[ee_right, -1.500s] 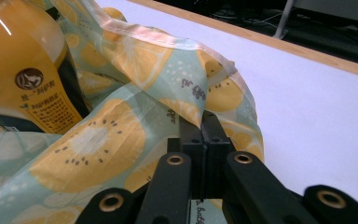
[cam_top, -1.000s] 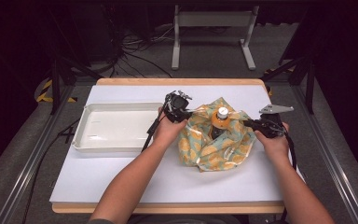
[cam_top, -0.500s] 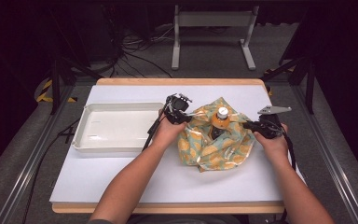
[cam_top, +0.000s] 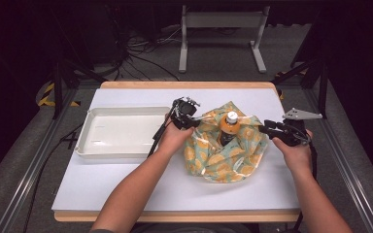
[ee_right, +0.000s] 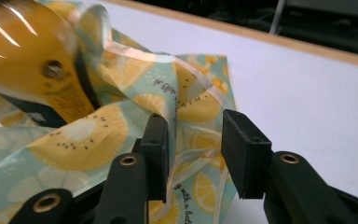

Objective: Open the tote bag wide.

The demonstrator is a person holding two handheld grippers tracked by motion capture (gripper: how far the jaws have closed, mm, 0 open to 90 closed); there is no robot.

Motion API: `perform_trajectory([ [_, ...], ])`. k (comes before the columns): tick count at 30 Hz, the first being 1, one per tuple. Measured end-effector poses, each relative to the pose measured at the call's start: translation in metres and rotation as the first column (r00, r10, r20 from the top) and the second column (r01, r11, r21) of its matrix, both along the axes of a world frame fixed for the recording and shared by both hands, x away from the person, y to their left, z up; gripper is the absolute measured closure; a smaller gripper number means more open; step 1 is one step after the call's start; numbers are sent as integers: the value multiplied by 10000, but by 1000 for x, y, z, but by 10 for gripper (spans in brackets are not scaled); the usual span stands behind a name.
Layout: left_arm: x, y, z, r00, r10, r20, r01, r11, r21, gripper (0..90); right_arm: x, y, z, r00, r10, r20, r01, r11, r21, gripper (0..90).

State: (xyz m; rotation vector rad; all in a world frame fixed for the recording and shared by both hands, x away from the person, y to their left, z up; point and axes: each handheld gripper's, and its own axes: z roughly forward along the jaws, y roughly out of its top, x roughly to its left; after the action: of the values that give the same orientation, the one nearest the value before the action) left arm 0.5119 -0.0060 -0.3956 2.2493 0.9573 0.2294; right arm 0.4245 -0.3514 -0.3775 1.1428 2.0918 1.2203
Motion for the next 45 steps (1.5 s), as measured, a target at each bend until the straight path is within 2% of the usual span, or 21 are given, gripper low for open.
perform_trajectory([
  [1,0,0,0,10000,-24,9,24,10000,1,836,-7,2,5,9993,-71,366,74,9999,-88,611],
  [7,-2,0,1,10000,-13,23,13,10000,-2,837,-24,9,20,9908,12,1354,-57,9994,335,527],
  [10,-1,2,1,10000,5,14,-5,10000,-56,838,-28,11,23,9855,464,1631,-552,9972,500,508],
  [13,-1,4,1,10000,56,15,-56,9999,-94,838,-33,19,24,9763,1262,1756,-1379,9888,561,526],
  [15,-1,5,1,10000,46,30,-46,9999,-121,838,-34,21,24,9745,1388,1763,-1497,9875,501,534],
  [18,-1,6,0,10000,18,2,-18,9998,-195,838,-39,33,25,9661,1882,1768,-1975,9796,368,553],
  [21,-2,6,0,10000,2,16,-1,9997,-246,837,-41,40,23,9620,2131,1706,-2227,9741,392,550],
  [32,-3,7,1,9999,-123,0,123,9990,-425,831,-45,66,3,9490,2958,1093,-2989,9542,126,546],
  [39,-4,6,1,9999,-170,32,171,9989,-447,829,-44,72,-7,9457,3136,851,-3147,9492,-1,531],
  [45,-5,6,0,9998,-195,-30,193,9988,-455,828,-38,71,-17,9537,2978,408,-2972,9546,-211,531],
])
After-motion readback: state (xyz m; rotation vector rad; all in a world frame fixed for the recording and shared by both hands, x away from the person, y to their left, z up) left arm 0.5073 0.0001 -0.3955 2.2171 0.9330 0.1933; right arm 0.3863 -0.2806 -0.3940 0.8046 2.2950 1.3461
